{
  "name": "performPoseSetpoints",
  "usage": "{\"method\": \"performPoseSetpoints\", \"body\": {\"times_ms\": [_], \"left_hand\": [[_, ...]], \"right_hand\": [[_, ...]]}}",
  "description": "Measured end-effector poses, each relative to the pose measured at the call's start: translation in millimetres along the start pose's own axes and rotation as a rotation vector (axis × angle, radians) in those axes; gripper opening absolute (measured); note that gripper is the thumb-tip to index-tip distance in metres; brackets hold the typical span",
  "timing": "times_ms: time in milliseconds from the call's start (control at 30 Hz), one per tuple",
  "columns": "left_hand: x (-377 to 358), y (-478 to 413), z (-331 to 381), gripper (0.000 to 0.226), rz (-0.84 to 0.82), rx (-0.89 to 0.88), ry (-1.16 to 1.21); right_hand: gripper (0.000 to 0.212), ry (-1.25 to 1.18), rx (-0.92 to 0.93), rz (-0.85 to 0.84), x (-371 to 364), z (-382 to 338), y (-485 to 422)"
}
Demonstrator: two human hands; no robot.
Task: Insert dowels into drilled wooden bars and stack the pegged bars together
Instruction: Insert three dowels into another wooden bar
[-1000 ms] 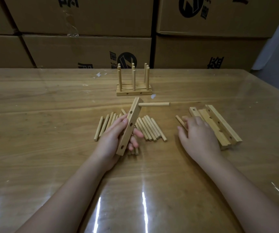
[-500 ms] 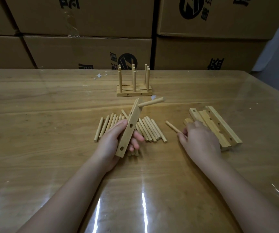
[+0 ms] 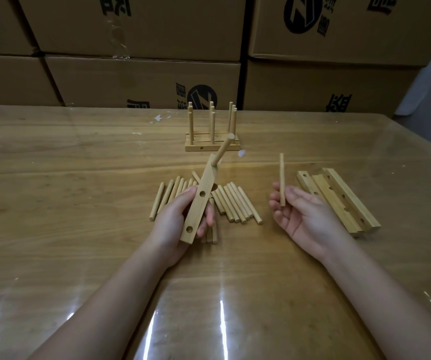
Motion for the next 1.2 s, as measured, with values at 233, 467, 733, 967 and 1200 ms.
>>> {"method": "performPoseSetpoints", "body": {"times_ms": [233,467,733,967,1200], "left_hand": [[0,-1,-1,0.038,-0.015,-0.013,0.017],[2,-3,-2,0.034,-0.031,-0.007,0.024],[1,-3,-3,0.034,-0.006,-0.054,-0.048],[-1,-1,-5,0.035,0.023,-0.084,-0.173],[-1,-2,-6,0.039,-0.028,-0.079,-0.211]], "right_hand": [[0.024,-0.073,-0.025,-0.169,0,4,-2],[0.026,0.003,0.000,-0.125,0,5,-4],[0.023,0.805,0.341,-0.066,-23,18,14],[0.018,1.053,0.674,-0.116,-36,21,27],[0.021,1.157,0.703,-0.116,-39,22,28]]}}
Point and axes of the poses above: each hand's wrist, its own y-axis away from the middle knuckle, its own x-axis out of the back of the hand, z = x × y, the point moved 2 cm from there along -y, towards the middle knuckle, and after that the axes turned 7 degrees about z, right-handed, at the moved point
